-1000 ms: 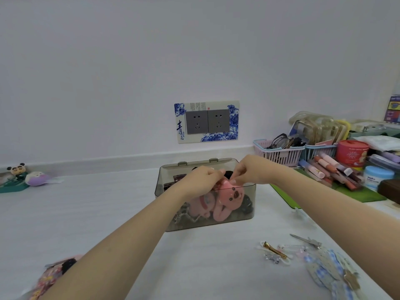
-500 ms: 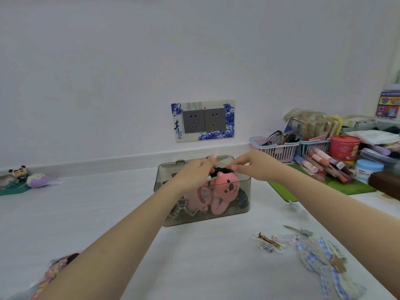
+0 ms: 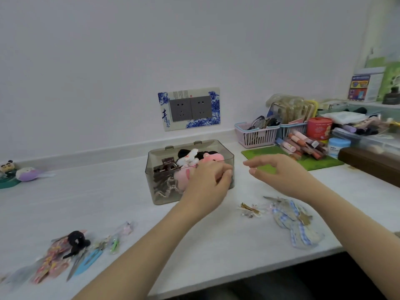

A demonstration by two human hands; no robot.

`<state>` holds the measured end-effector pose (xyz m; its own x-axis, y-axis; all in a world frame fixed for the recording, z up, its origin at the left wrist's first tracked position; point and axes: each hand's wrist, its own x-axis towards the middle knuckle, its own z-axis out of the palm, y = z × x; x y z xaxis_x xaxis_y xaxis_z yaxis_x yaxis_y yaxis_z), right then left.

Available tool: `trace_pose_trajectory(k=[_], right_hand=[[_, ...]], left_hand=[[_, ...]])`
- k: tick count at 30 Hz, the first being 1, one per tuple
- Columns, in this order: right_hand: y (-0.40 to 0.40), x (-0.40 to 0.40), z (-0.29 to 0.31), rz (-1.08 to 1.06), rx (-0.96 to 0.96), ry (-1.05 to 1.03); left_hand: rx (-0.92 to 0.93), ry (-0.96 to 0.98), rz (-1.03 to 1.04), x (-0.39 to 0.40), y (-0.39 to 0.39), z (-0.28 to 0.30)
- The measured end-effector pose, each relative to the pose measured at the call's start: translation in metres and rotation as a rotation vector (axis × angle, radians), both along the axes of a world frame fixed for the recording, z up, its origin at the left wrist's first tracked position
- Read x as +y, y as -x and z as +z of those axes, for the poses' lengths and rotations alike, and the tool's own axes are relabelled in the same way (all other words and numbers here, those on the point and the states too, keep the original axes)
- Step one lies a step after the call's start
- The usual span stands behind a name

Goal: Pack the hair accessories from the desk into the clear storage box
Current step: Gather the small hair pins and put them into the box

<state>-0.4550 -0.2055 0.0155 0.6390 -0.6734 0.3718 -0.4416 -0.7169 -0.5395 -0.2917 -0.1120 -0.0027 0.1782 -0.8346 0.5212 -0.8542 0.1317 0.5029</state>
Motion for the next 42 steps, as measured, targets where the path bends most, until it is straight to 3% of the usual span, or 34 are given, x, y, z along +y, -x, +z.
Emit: trace_pose_trajectory(k=[6, 11, 16, 22, 29, 35, 42], right_hand=[[0.048, 0.017, -0.038, -0.250, 0.239, -0.007], [0.056, 0.028, -0.068, -0.265, 0.358, -0.114], [0.045, 0.016, -0.079, -0.255, 0.218, -0.080], [0.027, 0.007, -0.077, -0.164, 0.069, -0.126], [0.024, 0.001, -0.083, -0.223, 0.030, 0.119], [0.024, 0.002, -0.083, -0.150, 0.046, 0.014], [0.037, 0.005, -0.074, -0.122, -0.288, -0.243]], left_hand=[[-0.033, -0.254, -0.085, -0.013, 0.026, -0.039], [-0.090, -0.482, -0.156, -0.022, 0.030, -0.053], [-0.005, -0.335, -0.157, -0.027, 0.019, -0.056], [-0.012, -0.306, -0.036, -0.029, 0.006, -0.060], [-0.057, -0.236, 0.057, -0.026, 0.009, -0.059], [0.009, -0.115, -0.020, -0.019, 0.016, -0.053], [0.081, -0.069, -0.096, -0.018, 0.019, -0.052]])
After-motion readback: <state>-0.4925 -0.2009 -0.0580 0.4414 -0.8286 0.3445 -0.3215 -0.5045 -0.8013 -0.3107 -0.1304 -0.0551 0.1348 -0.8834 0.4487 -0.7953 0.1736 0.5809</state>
